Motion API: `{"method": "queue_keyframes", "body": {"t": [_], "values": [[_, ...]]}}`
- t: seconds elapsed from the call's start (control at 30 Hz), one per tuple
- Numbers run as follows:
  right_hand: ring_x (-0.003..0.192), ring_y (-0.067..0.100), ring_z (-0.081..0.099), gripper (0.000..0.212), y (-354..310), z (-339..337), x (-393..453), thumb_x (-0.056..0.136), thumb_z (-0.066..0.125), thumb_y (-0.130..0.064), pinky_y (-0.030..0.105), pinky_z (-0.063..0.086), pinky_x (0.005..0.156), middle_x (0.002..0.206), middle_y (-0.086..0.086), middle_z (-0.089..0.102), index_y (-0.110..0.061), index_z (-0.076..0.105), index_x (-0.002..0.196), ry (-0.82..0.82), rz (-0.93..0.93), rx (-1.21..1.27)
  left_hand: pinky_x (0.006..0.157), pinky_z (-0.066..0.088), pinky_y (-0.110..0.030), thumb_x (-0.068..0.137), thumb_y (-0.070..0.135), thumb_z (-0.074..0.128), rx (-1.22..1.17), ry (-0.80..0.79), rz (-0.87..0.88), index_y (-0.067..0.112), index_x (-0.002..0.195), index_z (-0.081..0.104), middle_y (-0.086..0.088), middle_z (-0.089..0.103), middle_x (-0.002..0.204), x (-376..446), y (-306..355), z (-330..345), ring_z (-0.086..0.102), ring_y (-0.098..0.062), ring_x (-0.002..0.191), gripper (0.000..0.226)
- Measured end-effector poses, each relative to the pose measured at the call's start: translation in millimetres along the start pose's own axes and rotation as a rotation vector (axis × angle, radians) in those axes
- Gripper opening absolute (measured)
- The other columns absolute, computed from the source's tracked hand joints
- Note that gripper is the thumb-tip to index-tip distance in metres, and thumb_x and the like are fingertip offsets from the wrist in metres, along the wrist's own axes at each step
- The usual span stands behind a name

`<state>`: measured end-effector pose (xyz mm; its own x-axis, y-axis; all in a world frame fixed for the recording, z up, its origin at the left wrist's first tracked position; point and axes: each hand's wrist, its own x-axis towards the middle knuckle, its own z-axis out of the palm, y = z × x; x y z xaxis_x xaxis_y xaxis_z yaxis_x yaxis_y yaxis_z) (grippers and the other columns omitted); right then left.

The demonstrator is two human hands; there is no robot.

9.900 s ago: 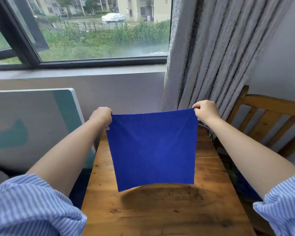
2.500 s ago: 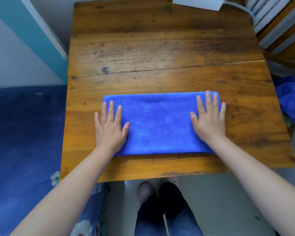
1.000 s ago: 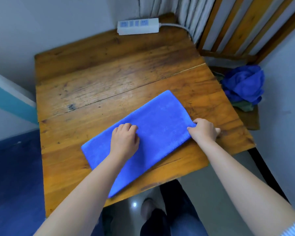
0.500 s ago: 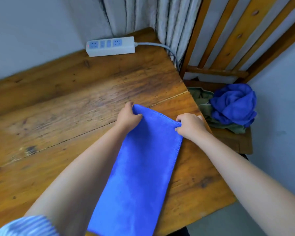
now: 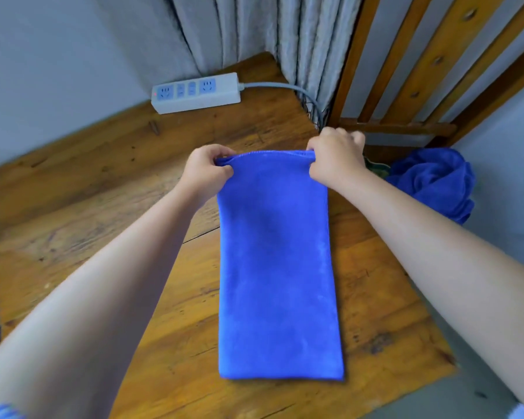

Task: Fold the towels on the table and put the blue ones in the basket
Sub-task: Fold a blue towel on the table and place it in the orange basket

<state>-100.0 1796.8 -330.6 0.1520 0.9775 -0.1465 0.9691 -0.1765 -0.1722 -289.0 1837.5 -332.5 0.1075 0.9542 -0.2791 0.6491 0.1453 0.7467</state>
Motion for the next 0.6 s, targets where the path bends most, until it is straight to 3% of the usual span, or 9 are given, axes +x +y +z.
{"method": "queue_keyframes", "body": {"t": [0.13, 0.2, 0.33, 0.5, 0.6], "values": [[0.104, 0.028, 0.046, 0.028, -6.1, -22.1, -25.7, 0.077, 0.05, 0.003, 0.039, 0.027, 0.095, 0.104, 0.01, 0.056, -0.01, 0.062, 0.099, 0.133, -0.09, 0.089, 0.066, 0.029, -0.014, 0.079, -0.008, 0.052, 0.279, 0.084, 0.201, 0.008, 0.093, 0.062, -0.002, 0.044, 0.094, -24.4, 1.9, -24.3, 0.041, -0.017, 0.083, 0.023], [0.1, 0.028, 0.048, 0.022, -6.0, -30.2, -48.4, 0.077, 0.049, 0.004, 0.037, 0.031, 0.09, 0.097, 0.01, 0.056, -0.009, 0.058, 0.092, 0.086, -0.157, 0.16, 0.062, 0.025, -0.012, 0.076, -0.01, 0.054, 0.343, 0.056, 0.316, 0.002, 0.09, 0.062, -0.003, 0.043, 0.091, -43.2, -3.6, -34.4, 0.041, -0.017, 0.082, 0.02], [0.083, 0.02, 0.047, 0.018, -6.5, -32.5, -108.9, 0.078, 0.053, 0.002, 0.031, 0.03, 0.075, 0.085, 0.003, 0.051, -0.015, 0.048, 0.08, -0.025, -0.221, 0.188, 0.066, 0.03, -0.024, 0.074, -0.008, 0.059, 0.495, -0.089, 0.512, -0.002, 0.093, 0.059, -0.012, 0.058, 0.09, -94.2, -22.5, -44.6, 0.044, -0.021, 0.077, 0.02], [0.106, 0.024, 0.049, 0.035, -9.5, -7.2, -174.2, 0.081, 0.05, 0.0, 0.034, 0.029, 0.086, 0.108, 0.004, 0.055, -0.015, 0.056, 0.112, -0.12, -0.283, -0.04, 0.069, 0.036, -0.028, 0.08, 0.001, 0.055, 0.684, -0.335, 0.583, 0.007, 0.104, 0.059, -0.009, 0.06, 0.103, -153.5, -56.1, -37.0, 0.054, -0.027, 0.094, 0.025], [0.105, 0.025, 0.049, 0.036, -7.6, 16.2, -209.1, 0.081, 0.05, -0.001, 0.031, 0.026, 0.084, 0.106, 0.006, 0.055, -0.014, 0.06, 0.112, -0.146, -0.318, -0.158, 0.065, 0.036, -0.029, 0.082, 0.005, 0.051, 0.802, -0.403, 0.6, 0.011, 0.106, 0.056, -0.005, 0.059, 0.107, -181.6, -75.4, -26.6, 0.054, -0.026, 0.095, 0.025]]}}
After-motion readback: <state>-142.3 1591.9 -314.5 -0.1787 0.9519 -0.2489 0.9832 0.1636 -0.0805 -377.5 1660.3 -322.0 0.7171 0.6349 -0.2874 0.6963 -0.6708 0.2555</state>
